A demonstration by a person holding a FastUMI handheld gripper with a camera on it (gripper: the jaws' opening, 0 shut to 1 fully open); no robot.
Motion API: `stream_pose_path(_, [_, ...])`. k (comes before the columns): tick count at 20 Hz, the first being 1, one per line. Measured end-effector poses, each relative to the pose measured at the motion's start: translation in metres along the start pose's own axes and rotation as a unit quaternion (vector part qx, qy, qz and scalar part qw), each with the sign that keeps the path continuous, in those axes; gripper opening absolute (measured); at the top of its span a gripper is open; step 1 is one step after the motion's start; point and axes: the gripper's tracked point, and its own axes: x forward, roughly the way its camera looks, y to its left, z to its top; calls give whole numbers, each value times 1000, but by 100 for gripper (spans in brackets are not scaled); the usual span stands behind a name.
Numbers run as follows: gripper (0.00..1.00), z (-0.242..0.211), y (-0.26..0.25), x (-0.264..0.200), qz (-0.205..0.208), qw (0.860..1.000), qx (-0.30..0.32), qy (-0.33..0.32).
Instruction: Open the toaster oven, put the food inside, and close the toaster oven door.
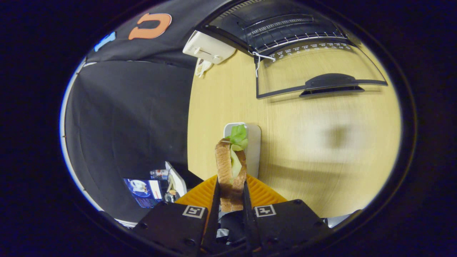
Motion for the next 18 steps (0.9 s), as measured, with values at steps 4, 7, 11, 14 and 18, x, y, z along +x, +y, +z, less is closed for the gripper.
stream_pose_path(4, [37, 23, 15, -39, 25, 998, 4, -50])
stream_pose_path(7, [37, 49, 19, -68, 42, 994, 11, -98])
stream_pose_path(11, [37, 92, 6, -91, 58, 983, 37, -168])
stream_pose_path(14, [37, 125, -6, -97, 64, 974, 56, -209])
stream_pose_path(18, [36, 163, -20, -97, 74, 962, 69, -253])
